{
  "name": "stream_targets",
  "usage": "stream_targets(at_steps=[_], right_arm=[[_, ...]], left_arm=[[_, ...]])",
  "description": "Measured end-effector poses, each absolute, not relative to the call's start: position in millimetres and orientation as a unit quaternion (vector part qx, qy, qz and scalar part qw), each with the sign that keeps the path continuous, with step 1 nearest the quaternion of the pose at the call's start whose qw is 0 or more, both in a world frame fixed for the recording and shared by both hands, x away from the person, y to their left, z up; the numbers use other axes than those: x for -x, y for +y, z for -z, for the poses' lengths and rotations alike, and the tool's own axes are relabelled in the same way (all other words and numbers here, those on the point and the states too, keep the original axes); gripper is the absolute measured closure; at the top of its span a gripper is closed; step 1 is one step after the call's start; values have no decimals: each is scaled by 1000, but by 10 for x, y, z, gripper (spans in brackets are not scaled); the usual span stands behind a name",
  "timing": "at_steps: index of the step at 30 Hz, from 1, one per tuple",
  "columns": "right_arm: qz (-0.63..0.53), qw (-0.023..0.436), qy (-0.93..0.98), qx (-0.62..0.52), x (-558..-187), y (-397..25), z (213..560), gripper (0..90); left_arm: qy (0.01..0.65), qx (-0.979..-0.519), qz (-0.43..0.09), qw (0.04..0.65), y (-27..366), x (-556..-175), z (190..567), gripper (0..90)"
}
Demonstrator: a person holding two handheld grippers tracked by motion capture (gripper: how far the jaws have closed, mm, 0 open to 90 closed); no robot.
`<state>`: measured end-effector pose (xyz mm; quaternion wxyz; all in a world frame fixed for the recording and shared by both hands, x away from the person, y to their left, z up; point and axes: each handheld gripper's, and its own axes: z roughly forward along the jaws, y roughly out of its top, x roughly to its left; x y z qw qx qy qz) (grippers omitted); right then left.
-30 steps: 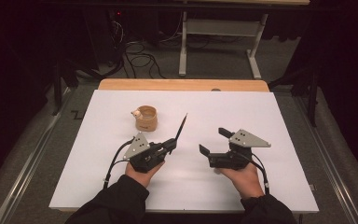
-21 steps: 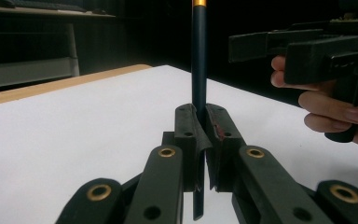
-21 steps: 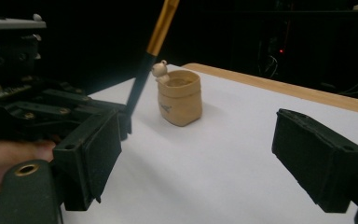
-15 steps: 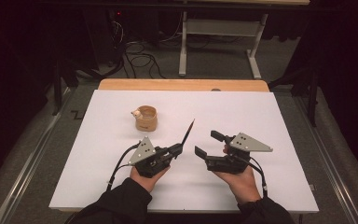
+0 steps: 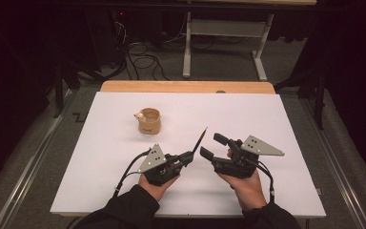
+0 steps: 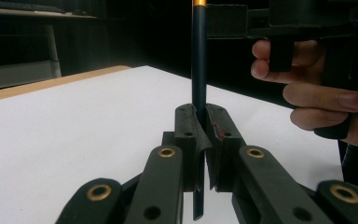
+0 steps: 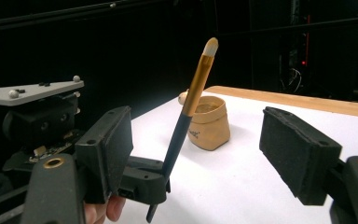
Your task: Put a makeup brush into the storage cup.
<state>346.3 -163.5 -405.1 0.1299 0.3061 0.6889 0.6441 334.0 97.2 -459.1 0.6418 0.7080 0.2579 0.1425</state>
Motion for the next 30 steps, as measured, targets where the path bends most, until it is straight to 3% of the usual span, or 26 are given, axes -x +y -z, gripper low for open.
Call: stream_targets(at_steps=[11, 30], right_arm=[[-651, 122, 683, -306, -3477, -1671, 4072, 429], [-663, 86, 672, -318, -3517, -1643, 4147, 613]], left_arm=[[255, -708, -140, 644, 910, -3326, 4610, 841], [247, -714, -140, 640, 846, -3308, 4635, 842]])
